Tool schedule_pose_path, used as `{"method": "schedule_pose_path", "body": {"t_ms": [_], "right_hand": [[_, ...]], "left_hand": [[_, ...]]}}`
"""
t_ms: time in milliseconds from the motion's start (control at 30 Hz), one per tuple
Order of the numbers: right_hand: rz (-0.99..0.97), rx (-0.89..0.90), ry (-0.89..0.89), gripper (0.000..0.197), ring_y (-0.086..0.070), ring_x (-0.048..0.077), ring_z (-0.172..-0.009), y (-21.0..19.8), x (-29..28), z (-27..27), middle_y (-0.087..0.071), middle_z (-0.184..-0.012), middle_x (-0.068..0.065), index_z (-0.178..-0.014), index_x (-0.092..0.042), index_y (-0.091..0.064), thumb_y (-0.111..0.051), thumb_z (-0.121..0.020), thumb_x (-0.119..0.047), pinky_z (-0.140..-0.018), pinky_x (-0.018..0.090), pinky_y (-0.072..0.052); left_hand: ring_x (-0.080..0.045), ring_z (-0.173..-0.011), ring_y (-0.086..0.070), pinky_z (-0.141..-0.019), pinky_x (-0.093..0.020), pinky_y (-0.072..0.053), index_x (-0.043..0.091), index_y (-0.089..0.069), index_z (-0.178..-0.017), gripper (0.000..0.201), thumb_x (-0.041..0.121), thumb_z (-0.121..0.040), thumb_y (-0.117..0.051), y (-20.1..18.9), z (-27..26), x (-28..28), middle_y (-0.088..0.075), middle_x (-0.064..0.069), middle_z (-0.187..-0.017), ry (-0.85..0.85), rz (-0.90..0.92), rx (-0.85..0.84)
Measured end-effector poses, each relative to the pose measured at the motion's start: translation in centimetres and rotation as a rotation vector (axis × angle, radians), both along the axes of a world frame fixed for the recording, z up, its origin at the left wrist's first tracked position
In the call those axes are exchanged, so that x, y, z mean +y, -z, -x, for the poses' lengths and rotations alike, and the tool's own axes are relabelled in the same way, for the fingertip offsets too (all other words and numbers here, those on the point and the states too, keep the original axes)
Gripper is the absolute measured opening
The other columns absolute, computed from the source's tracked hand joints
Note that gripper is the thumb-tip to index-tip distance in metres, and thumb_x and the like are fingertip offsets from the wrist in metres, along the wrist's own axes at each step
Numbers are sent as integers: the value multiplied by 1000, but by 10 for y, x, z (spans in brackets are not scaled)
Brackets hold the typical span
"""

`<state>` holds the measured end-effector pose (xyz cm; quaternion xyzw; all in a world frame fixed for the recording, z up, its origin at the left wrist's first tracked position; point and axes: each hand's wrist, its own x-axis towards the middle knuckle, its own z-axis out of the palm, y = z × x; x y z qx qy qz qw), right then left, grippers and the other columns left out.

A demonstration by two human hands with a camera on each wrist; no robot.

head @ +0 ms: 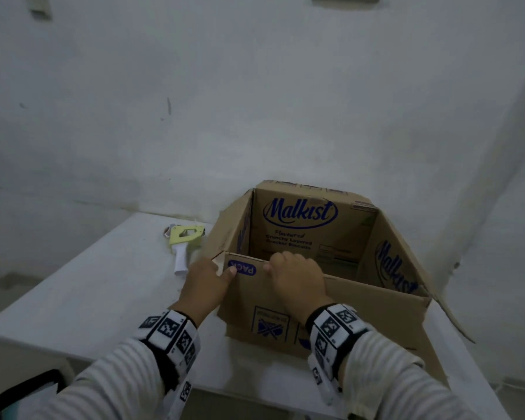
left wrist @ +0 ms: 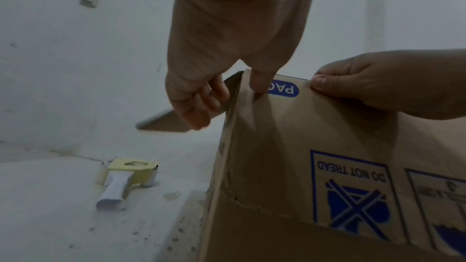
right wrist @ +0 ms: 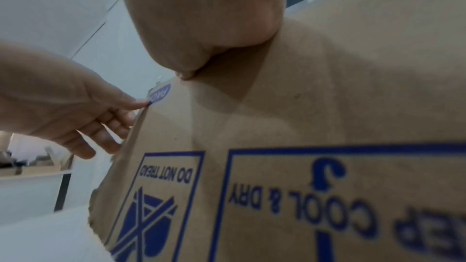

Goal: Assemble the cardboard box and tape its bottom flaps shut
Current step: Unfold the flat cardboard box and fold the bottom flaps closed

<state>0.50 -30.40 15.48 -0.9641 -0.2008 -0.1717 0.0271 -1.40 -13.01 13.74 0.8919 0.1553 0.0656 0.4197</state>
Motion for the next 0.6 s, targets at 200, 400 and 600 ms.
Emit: {"method": "schedule_pose_path", "body": {"t_ms": [200, 400, 600], "right_hand": [[17, -63, -19, 30, -61, 26, -92, 4, 1, -5, -64, -99, 2, -98, -17, -55, -32, -100, -36, -71, 35, -41], [31, -238, 25, 30, -56, 14, -43, 10, 4, -11, -58, -52, -6, -60, -25, -53, -40, -83, -40, -42, 22, -30], [2, -331, 27, 34, -55, 14, -43, 15, 4, -13, -59, -52, -5, -58, -24, -55, -36, -81, -40, -41, 21, -38]], "left_hand": [[-26, -131, -41, -101, -36, -34, 10, -38, -141, 57, 45, -95, -44, -1, -5, -3, -47, -9, -139, -34, 780, 53], [-21, -104, -58, -91, -40, -49, 26, -49, -126, 35, 36, -92, -48, -9, -23, -1, -63, -4, -121, -74, 851, -294], [-24, -122, -53, -101, -39, -42, 27, -52, -128, 31, 28, -99, -40, -23, -31, -14, -58, -4, -129, 162, 355, -350]]}}
